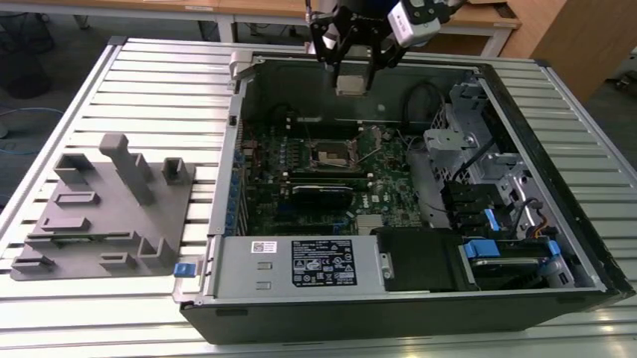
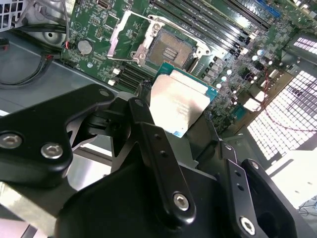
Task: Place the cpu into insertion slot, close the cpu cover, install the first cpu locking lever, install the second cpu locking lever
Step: 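Place the cpu into insertion slot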
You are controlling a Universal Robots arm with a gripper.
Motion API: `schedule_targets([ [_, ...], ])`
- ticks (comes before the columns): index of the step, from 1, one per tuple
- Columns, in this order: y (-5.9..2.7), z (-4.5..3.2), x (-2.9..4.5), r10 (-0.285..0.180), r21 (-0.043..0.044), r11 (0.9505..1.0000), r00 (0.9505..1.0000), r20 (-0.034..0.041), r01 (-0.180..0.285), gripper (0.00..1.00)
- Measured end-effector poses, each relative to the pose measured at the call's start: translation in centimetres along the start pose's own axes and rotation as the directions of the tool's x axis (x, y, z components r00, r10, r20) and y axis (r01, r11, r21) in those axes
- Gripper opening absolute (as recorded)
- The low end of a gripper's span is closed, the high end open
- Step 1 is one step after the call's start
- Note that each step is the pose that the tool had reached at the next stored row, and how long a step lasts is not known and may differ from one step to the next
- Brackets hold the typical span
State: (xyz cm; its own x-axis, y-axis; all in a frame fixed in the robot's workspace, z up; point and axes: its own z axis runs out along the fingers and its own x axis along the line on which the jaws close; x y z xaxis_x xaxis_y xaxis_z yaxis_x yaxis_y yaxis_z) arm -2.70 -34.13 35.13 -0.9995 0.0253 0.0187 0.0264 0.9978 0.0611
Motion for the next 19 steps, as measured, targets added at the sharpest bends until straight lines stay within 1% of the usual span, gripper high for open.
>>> schedule_targets([
  [19, -0.03, 0.35, 0.21, 0.0, 0.005, 1.0, 1.0, 0.0002, 0.0, 0.54],
])
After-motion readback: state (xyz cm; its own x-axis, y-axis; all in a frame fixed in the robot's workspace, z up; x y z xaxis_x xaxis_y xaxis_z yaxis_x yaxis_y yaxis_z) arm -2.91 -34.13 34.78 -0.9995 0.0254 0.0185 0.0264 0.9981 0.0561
